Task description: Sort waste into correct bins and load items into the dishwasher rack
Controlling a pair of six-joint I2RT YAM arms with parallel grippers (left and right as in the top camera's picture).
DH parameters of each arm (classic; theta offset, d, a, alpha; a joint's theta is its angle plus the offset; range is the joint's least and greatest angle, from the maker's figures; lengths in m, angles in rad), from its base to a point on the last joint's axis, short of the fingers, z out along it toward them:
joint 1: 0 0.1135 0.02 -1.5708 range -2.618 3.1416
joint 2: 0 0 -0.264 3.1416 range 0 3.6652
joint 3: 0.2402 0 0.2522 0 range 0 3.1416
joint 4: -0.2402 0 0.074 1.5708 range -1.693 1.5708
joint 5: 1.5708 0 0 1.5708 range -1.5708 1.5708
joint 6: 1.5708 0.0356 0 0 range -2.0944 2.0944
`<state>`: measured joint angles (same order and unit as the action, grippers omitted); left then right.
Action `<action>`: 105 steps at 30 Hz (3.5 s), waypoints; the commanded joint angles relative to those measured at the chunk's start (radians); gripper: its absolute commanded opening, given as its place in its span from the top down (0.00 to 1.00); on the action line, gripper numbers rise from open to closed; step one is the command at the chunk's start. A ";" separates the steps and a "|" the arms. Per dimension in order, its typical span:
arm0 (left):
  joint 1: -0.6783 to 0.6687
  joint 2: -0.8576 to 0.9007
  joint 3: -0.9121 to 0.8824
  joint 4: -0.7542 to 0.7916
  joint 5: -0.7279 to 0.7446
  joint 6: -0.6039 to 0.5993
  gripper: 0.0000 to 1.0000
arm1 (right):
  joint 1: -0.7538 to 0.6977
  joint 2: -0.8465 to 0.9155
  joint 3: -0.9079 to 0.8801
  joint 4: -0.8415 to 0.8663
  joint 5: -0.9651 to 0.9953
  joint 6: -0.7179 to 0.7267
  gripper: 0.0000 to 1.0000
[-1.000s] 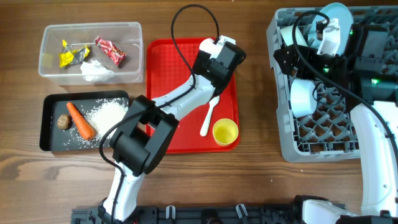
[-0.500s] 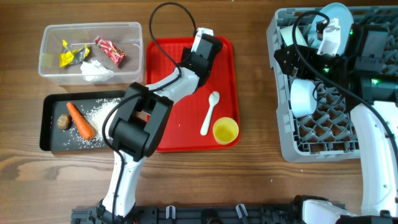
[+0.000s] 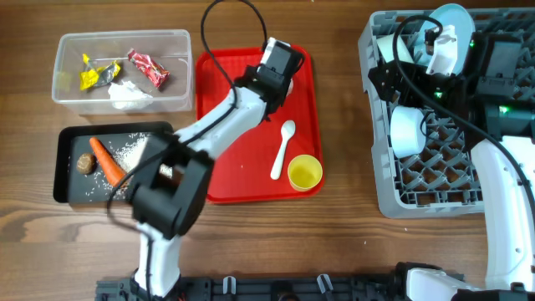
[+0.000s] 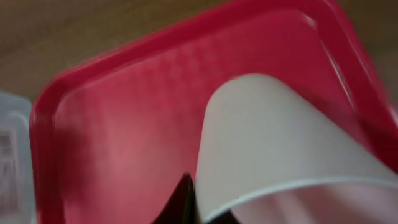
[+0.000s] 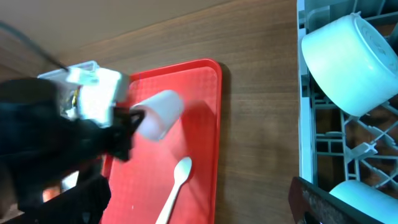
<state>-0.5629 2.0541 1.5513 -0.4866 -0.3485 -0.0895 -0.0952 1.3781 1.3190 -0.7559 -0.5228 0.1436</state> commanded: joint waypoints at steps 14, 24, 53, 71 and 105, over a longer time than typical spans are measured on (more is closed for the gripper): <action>0.491 -0.241 0.001 -0.162 1.729 -0.046 0.96 | 0.043 0.296 0.010 0.282 -0.918 -0.188 0.00; 0.449 -0.241 0.001 -0.158 1.761 -0.046 0.96 | 0.236 0.328 0.010 0.718 -0.774 0.156 0.00; 0.449 -0.241 0.001 -0.162 1.719 -0.047 0.61 | 0.324 0.330 0.010 0.898 -0.763 0.241 0.45; 0.449 -0.241 0.001 -0.161 1.294 -0.047 0.00 | -0.053 0.323 0.010 0.893 -0.778 0.300 0.48; 0.449 -0.241 0.001 -0.161 1.061 -0.047 0.00 | -0.449 -0.008 0.010 -0.143 0.356 0.069 0.50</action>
<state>-0.1112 1.8050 1.5509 -0.6510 0.7216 -0.1410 -0.5457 1.3575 1.3216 -0.8776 -0.2337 0.2211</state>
